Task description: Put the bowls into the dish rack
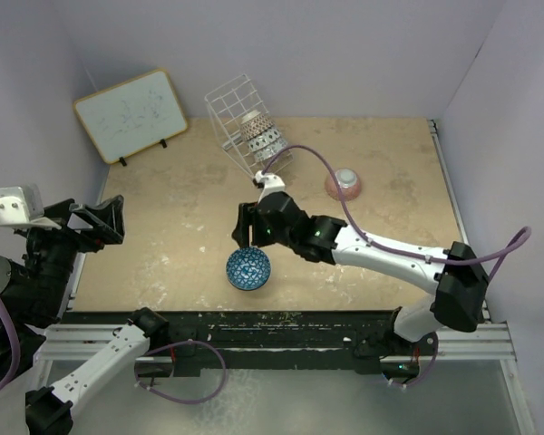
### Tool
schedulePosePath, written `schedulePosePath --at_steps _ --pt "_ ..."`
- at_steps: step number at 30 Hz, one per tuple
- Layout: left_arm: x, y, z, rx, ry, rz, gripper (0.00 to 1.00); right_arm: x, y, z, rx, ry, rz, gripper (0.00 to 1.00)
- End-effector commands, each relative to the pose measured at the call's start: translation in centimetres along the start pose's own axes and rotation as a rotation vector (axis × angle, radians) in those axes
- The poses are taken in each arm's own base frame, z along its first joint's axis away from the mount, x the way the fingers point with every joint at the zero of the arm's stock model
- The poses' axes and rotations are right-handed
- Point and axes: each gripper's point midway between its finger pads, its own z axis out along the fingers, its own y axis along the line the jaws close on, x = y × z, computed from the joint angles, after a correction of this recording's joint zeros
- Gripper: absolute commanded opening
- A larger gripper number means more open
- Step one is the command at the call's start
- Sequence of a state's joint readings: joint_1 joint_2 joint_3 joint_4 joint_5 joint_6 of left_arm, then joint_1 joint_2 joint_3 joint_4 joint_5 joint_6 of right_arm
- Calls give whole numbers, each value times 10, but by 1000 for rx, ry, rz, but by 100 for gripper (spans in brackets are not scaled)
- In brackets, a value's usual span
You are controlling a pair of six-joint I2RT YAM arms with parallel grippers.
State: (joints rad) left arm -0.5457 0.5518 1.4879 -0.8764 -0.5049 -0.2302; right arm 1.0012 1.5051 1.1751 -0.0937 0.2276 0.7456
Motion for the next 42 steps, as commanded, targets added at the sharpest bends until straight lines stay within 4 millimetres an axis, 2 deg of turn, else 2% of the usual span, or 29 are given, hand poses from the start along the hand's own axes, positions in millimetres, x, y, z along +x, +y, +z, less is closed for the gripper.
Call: schedulePosePath --at_steps 1,4,8,12,14,24,30,38,40,42 --pt "-7 -7 8 17 -25 1 99 37 -6 -27 26 127 -203 65" --pt "-6 -7 8 18 -25 3 99 52 7 -27 34 172 -279 64" --pt "-7 -8 7 22 -27 0 99 84 17 -13 94 261 -400 64" --pt "-8 -4 2 20 -33 -1 99 113 34 -4 48 318 -447 63" --pt "-8 -1 -2 12 -33 -1 99 120 36 0 48 332 -457 62" --pt "-8 11 -15 -14 -38 -12 99 141 29 19 108 393 -520 48" --pt "-5 14 -16 -24 -31 -9 99 147 23 23 131 416 -542 45" --pt "-3 14 -15 -29 -27 -7 99 143 19 23 160 407 -553 34" --pt "-3 14 -15 -29 -28 -10 99 142 18 23 167 406 -556 28" --pt "-4 14 -15 -29 -29 -11 99 140 19 21 169 401 -556 18"
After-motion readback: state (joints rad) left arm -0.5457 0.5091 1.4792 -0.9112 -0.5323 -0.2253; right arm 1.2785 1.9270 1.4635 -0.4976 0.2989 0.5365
